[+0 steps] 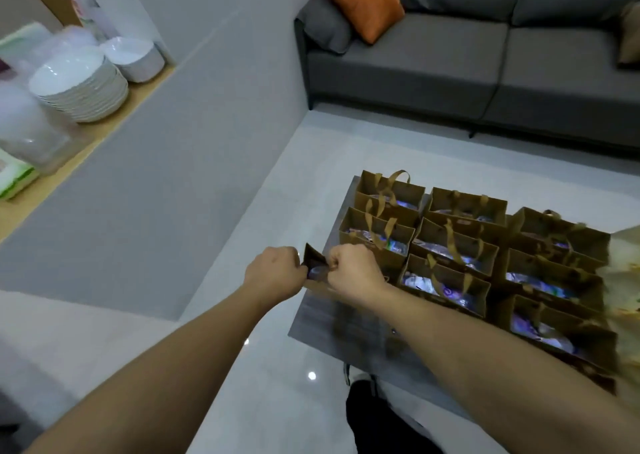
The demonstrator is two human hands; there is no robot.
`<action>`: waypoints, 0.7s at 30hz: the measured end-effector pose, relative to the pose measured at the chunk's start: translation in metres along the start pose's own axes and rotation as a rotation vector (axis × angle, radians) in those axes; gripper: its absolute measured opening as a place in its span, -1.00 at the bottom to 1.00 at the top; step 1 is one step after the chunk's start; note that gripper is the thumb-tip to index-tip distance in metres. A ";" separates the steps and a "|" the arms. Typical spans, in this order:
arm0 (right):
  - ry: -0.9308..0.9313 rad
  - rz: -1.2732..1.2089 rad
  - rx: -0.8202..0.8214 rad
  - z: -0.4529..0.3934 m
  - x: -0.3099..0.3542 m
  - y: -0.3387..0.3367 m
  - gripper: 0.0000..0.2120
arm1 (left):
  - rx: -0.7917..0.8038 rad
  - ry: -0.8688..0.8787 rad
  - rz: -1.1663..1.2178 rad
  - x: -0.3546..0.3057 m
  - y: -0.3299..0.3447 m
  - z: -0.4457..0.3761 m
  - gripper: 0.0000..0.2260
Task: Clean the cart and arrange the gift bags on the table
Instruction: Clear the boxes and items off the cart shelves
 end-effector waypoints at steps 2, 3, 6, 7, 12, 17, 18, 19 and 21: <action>0.005 0.041 0.030 -0.017 -0.013 0.013 -0.92 | 0.035 -0.008 -0.010 -0.002 0.014 -0.014 -0.77; 0.019 0.059 0.045 -0.025 -0.021 0.018 -0.96 | 0.046 -0.009 -0.017 -0.002 0.019 -0.021 -0.77; 0.076 0.103 0.089 -0.045 -0.047 0.029 -0.92 | 0.084 -0.001 -0.035 -0.001 0.034 -0.038 -0.74; 0.093 0.128 0.096 -0.050 -0.055 0.032 -0.91 | 0.098 -0.002 -0.034 -0.001 0.038 -0.043 -0.73; 0.165 0.237 0.095 -0.069 -0.086 0.035 -0.94 | 0.128 0.028 -0.033 -0.015 0.049 -0.068 -0.72; 0.199 0.257 0.060 -0.084 -0.100 0.034 -0.94 | 0.143 0.093 -0.040 -0.036 0.059 -0.086 -0.74; 0.208 0.251 0.052 -0.086 -0.101 0.033 -0.94 | 0.144 0.109 -0.045 -0.040 0.060 -0.087 -0.75; 0.218 0.244 0.042 -0.087 -0.102 0.032 -0.94 | 0.146 0.127 -0.047 -0.043 0.060 -0.087 -0.76; 0.226 0.255 0.033 -0.090 -0.103 0.031 -0.93 | 0.159 0.165 -0.045 -0.048 0.060 -0.088 -0.77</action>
Point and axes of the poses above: each hand's wrist, its own z-axis away from the middle knuckle, its own y-axis out of the palm, x = y × z, the point moved 8 cm from there along -z, towards the middle knuckle, and after that the axes turned 13 degrees about -x, right-handed, at the moved point
